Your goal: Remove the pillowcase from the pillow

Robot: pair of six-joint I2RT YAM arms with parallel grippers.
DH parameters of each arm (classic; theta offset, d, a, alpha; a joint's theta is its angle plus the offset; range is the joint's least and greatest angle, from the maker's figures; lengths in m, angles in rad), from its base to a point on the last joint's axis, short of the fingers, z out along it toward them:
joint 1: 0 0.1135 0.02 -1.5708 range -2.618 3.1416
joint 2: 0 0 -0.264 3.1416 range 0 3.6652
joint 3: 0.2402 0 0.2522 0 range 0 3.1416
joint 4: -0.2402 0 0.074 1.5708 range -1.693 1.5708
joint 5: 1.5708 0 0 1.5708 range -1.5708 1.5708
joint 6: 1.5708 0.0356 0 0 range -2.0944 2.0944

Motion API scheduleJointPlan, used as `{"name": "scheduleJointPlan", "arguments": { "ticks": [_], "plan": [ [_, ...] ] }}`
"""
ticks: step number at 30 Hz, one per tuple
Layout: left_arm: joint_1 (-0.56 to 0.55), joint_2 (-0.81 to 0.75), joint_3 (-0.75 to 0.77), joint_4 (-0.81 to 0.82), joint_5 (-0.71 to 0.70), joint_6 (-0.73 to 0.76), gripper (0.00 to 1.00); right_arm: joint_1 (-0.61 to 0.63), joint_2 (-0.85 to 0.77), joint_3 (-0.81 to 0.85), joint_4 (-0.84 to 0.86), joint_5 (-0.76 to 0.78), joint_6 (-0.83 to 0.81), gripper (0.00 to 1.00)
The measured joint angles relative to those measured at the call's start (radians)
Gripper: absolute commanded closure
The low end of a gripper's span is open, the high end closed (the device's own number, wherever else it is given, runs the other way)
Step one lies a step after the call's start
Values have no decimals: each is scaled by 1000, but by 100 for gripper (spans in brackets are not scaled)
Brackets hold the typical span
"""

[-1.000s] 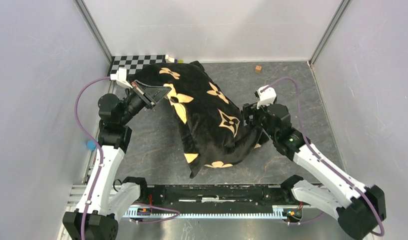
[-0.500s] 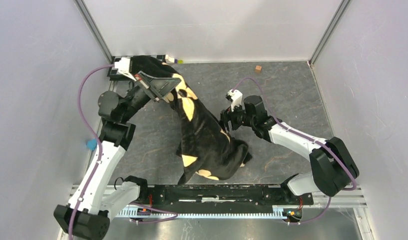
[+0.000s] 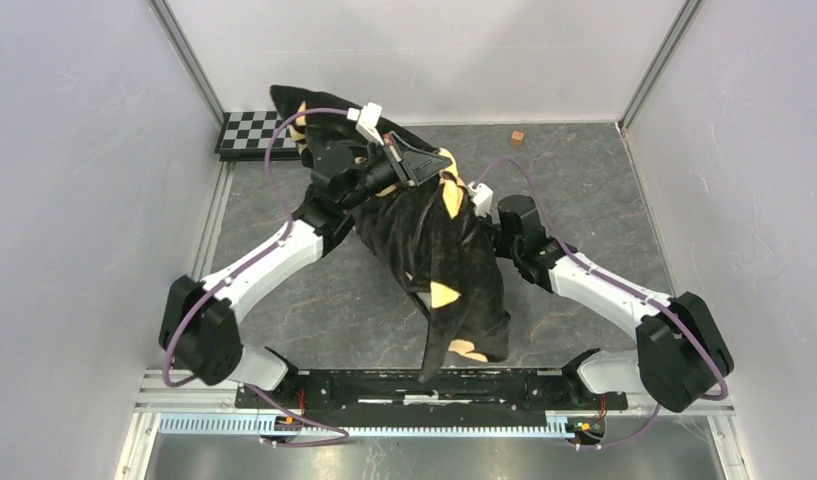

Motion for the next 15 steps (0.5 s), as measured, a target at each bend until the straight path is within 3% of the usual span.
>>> {"name": "scheduleJointPlan", "arguments": {
  "ticks": [6, 15],
  "plan": [
    [-4, 142, 111, -20, -33, 43, 98, -55, -104, -5, -77, 110, 24, 11],
    [-5, 243, 197, -32, -109, 128, 98, -133, -444, 14, -237, 375, 17, 7]
  ]
}}
